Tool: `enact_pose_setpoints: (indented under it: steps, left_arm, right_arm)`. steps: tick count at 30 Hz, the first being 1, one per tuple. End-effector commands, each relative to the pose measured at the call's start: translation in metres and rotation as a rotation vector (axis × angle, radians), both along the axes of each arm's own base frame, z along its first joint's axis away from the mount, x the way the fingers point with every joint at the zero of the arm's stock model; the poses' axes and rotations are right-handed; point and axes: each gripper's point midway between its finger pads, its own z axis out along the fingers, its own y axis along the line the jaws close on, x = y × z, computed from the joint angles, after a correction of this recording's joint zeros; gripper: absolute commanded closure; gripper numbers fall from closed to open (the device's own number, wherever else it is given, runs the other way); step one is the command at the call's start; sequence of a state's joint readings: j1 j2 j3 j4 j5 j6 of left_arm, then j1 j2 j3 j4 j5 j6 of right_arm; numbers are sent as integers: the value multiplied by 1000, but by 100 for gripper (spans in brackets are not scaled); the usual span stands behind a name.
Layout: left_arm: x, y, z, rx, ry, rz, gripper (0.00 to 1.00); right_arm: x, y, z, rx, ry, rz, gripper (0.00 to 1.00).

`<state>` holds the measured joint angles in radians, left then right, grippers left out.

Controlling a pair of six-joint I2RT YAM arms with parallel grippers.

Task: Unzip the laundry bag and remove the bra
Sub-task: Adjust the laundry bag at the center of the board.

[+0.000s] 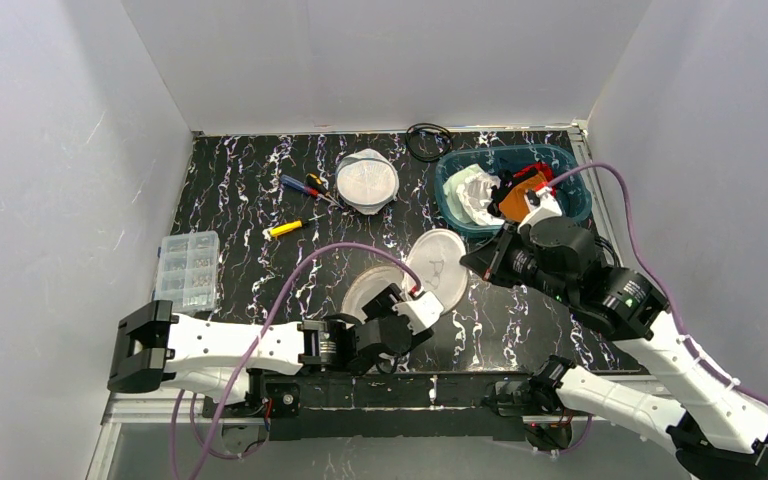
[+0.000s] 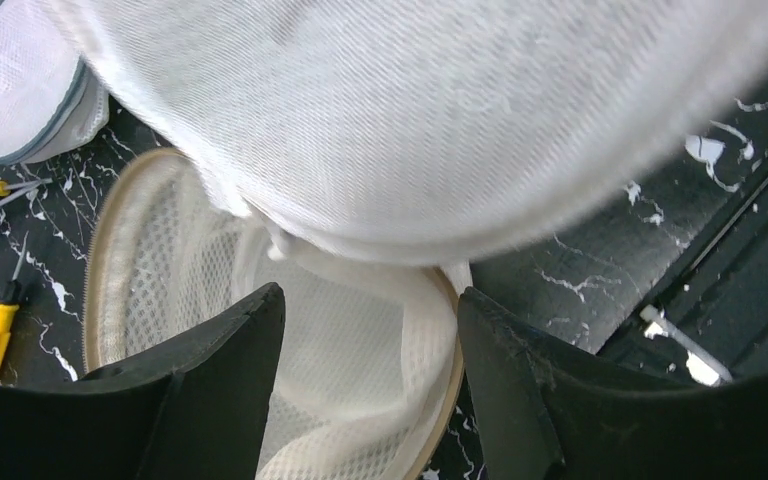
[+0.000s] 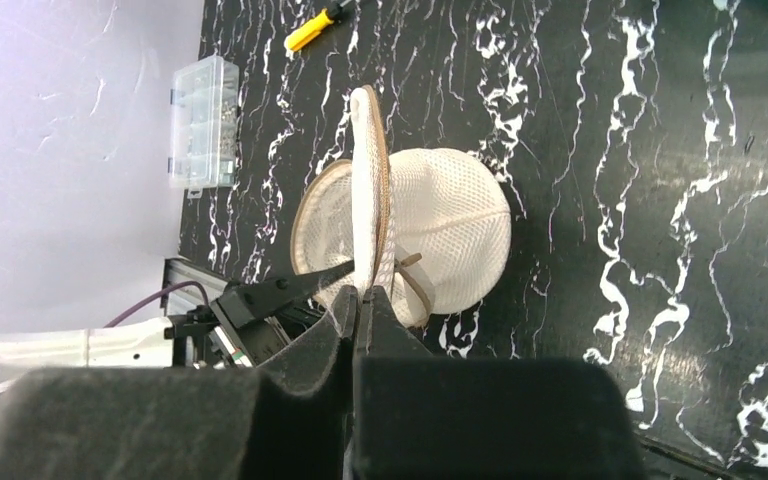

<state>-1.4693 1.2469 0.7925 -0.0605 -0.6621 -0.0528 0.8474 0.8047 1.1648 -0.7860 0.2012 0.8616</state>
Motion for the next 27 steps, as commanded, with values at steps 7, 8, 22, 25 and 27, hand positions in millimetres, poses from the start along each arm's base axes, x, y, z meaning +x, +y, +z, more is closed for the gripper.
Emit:
enact_pose_setpoints:
  steps: [7,8,22,25,27]
  left_arm:
    - [17,-11,-3,-106,21,256,35]
    - [17,-10,-6,-106,24,274,33]
    - [28,27,6,-58,-60,456,77]
    - [25,29,19,-102,-38,438,77]
    - [24,32,26,-121,-28,425,77]
  right_arm:
    - [2,-4,3,255,39,-153,99]
    - [1,-5,4,285,48,-166,99]
    - [0,-22,10,282,19,-217,99]
    - [0,-26,6,264,14,-224,99]
    - [0,-29,4,248,7,-230,99]
